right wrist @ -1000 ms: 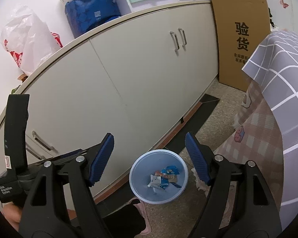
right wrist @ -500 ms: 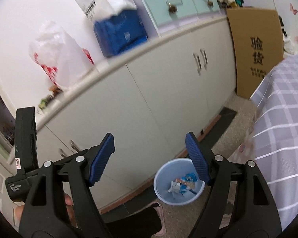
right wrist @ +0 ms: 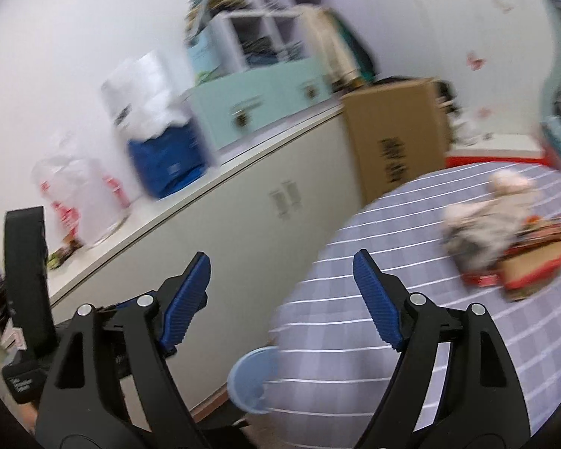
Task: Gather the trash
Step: 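Move both tools back over the table of trash, then grasp the crumpled newspaper with the left gripper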
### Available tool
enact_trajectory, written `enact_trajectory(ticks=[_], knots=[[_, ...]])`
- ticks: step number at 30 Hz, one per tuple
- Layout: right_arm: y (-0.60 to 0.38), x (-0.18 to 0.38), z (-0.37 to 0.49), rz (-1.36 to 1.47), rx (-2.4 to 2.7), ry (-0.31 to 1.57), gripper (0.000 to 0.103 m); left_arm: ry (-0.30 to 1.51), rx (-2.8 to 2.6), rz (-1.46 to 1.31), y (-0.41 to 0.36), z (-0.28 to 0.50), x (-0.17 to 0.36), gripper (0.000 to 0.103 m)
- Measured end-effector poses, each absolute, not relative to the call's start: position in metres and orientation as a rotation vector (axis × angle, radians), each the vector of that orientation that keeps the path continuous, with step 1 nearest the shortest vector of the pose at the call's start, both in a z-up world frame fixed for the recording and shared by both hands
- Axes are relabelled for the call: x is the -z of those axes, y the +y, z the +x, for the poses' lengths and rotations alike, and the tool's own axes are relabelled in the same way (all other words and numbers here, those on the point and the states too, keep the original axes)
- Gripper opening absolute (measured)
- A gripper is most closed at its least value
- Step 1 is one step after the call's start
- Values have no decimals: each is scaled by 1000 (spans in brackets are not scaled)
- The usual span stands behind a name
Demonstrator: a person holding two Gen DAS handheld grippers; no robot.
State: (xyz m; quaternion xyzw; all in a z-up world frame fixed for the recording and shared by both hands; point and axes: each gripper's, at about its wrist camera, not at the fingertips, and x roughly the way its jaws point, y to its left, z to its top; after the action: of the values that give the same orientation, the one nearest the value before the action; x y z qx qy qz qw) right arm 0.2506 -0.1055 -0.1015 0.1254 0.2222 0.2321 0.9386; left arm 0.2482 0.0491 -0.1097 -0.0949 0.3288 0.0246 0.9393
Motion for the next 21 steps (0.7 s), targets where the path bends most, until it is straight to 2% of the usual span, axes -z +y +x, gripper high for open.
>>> enact_trajectory(ticks=[10, 15, 21], knots=[[-270, 120, 250, 369, -158, 427, 79, 710, 174, 79, -127, 296, 120, 74], [-324, 131, 256, 428, -54, 435, 80, 697, 176, 194, -180, 320, 124, 74], [-354, 142, 275, 442, -4, 448, 80, 691, 127, 253, -207, 348, 126, 74]])
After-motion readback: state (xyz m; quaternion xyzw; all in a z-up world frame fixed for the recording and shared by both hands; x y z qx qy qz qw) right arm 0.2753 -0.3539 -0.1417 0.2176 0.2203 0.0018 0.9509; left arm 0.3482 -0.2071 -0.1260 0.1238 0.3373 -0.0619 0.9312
